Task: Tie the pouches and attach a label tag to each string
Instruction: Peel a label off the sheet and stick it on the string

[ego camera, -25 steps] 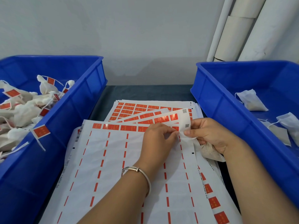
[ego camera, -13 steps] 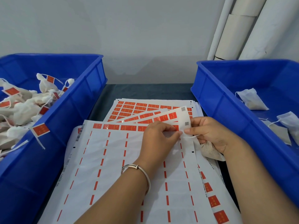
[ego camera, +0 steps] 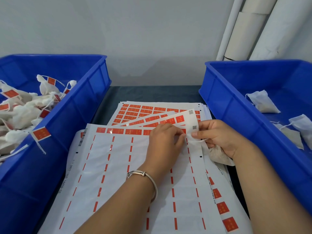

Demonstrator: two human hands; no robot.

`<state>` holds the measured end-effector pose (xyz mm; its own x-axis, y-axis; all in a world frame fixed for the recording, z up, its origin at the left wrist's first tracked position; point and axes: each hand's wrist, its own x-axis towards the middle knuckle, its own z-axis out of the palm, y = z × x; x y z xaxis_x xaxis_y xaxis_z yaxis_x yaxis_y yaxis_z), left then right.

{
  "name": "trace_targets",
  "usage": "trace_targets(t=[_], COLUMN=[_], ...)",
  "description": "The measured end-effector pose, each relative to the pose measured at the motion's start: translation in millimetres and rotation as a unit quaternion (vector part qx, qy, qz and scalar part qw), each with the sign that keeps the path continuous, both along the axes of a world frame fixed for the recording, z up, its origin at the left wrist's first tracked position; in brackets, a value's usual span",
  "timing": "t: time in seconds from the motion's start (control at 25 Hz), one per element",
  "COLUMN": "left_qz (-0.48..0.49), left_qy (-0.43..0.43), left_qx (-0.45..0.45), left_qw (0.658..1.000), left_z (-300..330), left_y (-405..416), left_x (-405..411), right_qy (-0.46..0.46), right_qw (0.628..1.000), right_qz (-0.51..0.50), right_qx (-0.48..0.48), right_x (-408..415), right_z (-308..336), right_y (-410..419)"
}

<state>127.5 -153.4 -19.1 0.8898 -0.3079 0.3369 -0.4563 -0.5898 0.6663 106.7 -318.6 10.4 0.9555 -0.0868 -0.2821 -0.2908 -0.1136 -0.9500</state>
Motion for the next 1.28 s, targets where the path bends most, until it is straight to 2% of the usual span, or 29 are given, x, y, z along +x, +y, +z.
trace_targets(t=[0.24,0.52,0.64,0.8,0.92,1.08,1.28], left_qz=[0.005,0.006,0.01,0.011,0.005,-0.004,-0.003], left_qy=[0.022,0.072,0.067,0.054,0.048,0.062,0.058], left_qx=[0.016,-0.042,-0.071,-0.073,-0.065,-0.051,-0.035], left_qw=[1.0,0.996,0.995,0.996,0.997,0.997,0.998], left_z=[-2.1,-2.3,0.0,0.0,-0.2,0.7,-1.2], left_y=[-1.1,1.2,0.8,-0.9,-0.9,-2.1,-4.1], left_x=[-1.0,0.4,-0.4,-1.3,-1.3,-1.3,-2.6], right_qy=[0.007,0.011,0.009,0.001,-0.012,-0.02,-0.01], right_qw=[1.0,1.0,1.0,1.0,0.998,0.999,0.998], right_qz=[0.013,0.006,0.009,0.003,-0.022,-0.027,-0.02], right_qx=[-0.007,0.011,0.008,-0.003,-0.057,-0.033,-0.06], right_x=[0.0,-1.5,-1.9,-3.6,-4.8,-4.5,-4.1], right_z=[2.1,2.4,2.8,5.8,9.7,11.4,10.7], right_y=[0.9,0.3,0.2,4.5,11.5,13.8,13.6])
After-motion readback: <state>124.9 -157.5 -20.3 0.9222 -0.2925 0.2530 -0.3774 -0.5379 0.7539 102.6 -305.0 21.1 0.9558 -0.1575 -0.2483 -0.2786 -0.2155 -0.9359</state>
